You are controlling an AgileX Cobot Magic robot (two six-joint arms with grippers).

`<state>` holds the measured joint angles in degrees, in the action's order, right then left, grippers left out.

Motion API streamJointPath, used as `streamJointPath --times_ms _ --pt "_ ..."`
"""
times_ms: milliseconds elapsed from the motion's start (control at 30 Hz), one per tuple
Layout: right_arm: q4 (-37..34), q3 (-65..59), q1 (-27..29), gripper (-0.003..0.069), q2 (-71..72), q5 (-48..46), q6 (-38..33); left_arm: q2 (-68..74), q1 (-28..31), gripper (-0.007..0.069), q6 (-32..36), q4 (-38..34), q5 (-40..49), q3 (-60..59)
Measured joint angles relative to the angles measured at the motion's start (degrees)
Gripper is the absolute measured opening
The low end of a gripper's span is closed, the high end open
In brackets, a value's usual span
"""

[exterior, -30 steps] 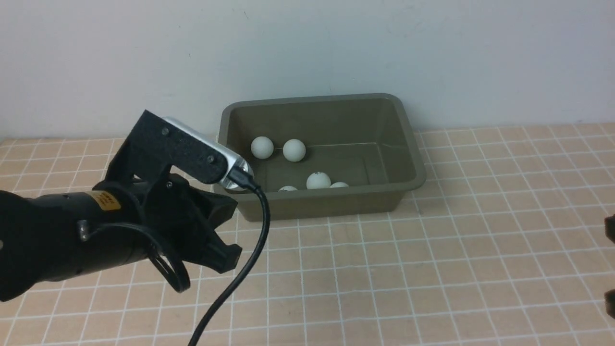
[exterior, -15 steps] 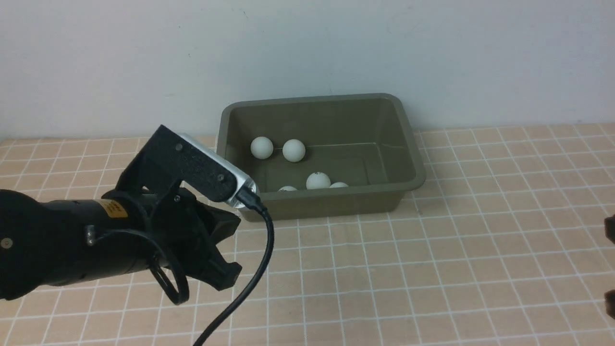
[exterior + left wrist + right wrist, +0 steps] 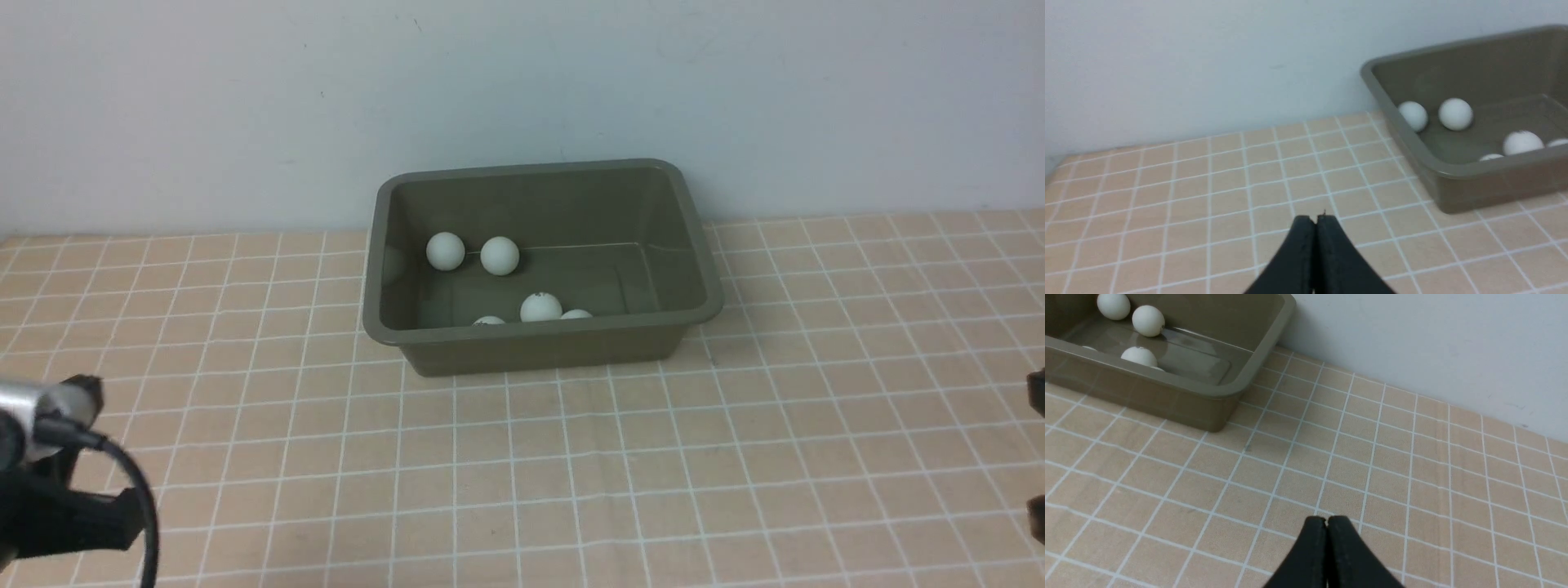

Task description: Put the table tennis balls into the box on the light coffee tablecloth.

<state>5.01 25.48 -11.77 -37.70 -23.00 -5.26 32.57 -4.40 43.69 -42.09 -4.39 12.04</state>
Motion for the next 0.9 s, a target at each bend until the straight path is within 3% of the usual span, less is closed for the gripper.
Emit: streamJointPath --times_ms 400,900 --pt "0.00 0.00 0.00 -0.0019 0.00 -0.66 0.00 -30.09 1.84 -0.0069 5.23 -1.58 -2.37 -13.71" --pt "0.00 0.00 0.00 -0.0019 0.00 -2.32 -0.04 -33.26 1.84 -0.0069 8.23 -1.98 -5.86 -13.77"
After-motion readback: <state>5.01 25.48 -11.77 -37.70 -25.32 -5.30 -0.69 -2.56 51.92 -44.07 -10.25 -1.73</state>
